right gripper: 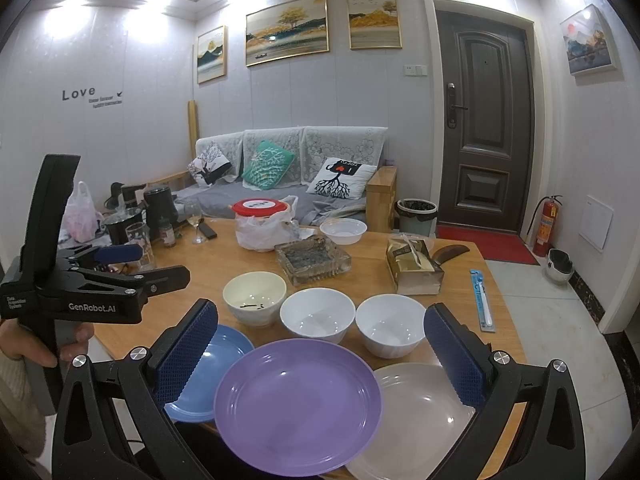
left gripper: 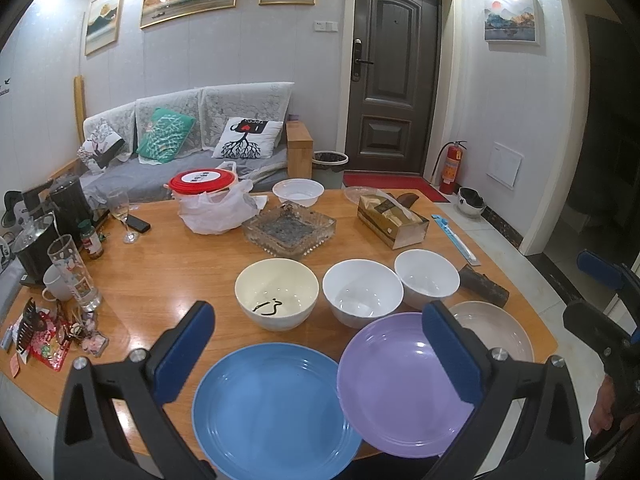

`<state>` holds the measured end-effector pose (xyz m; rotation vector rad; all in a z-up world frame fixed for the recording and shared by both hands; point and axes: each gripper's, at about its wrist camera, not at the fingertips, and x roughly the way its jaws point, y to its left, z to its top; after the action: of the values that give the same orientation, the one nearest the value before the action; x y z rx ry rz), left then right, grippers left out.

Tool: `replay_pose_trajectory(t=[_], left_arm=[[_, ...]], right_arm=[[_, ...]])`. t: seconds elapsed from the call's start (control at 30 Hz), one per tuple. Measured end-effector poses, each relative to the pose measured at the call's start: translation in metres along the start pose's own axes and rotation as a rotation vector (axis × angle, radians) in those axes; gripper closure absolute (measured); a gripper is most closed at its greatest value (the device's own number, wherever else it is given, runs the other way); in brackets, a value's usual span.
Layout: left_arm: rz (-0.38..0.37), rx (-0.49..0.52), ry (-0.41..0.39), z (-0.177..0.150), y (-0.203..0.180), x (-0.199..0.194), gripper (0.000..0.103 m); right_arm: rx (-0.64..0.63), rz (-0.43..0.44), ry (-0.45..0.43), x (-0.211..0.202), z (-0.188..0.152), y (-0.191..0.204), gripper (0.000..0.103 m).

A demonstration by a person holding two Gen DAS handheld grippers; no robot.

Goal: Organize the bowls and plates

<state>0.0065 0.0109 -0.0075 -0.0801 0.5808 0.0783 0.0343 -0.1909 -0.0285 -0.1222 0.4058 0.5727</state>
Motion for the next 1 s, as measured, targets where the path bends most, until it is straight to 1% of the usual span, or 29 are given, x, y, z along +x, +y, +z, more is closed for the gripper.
replay_pose_trajectory(t=[0.53,0.83,0.87,0.93,1.0], left_arm=[[-0.006,0.010,0.002,0.0004,-0.0045,-0.0003,0.000],[-0.037,0.024,0.007,-0.0010,-0.0042,0.0011,0.000],[-0.047,0.024,0.013,-0.0010,-0.0037,0.0022,0.000],[-0.066,0.025,0.022,-0.0019,-0.0030,0.0042,0.000],[-0.087,0.027,0.031,-0.0037,-0.0017,0.0080,0.000]], right_arm=[[0.011,0.007,0.000,-0.0014,-0.0005,0.0022,0.001],[-0.002,0.027,0.004,-0.0036,-0.0002,0.0080,0.002],[0.000,0.027,0.006,-0.0030,-0.0004,0.0081,0.003],[0.009,0.028,0.016,-0.0016,-0.0017,0.0079,0.011],[0.025,0.019,0.038,0.0025,-0.0042,0.0048,0.025]])
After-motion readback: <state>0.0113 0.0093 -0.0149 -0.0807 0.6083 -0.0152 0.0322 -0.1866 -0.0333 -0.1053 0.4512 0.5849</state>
